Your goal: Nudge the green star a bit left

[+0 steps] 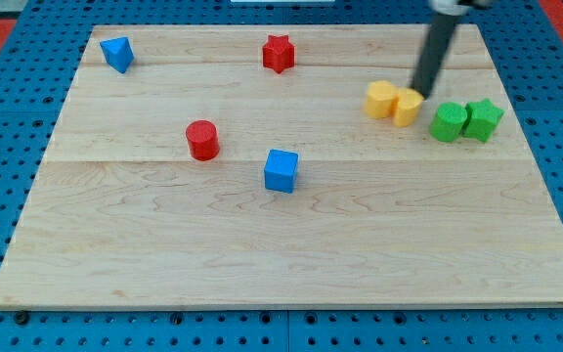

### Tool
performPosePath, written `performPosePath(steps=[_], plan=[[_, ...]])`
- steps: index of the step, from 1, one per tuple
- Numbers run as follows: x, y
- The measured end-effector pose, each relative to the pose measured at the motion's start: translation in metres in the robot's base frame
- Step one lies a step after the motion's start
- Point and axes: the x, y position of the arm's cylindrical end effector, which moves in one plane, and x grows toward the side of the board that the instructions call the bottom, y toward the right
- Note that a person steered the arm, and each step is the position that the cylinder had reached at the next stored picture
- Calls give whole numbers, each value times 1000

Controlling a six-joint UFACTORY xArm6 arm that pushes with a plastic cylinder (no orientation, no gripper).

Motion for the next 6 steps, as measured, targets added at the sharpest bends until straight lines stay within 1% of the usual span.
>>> performPosePath(steps=[1, 2, 3, 4, 5, 6], plan=[[0, -60], [-4, -32], [-19, 46], [-14, 137], [36, 190], [85, 179]])
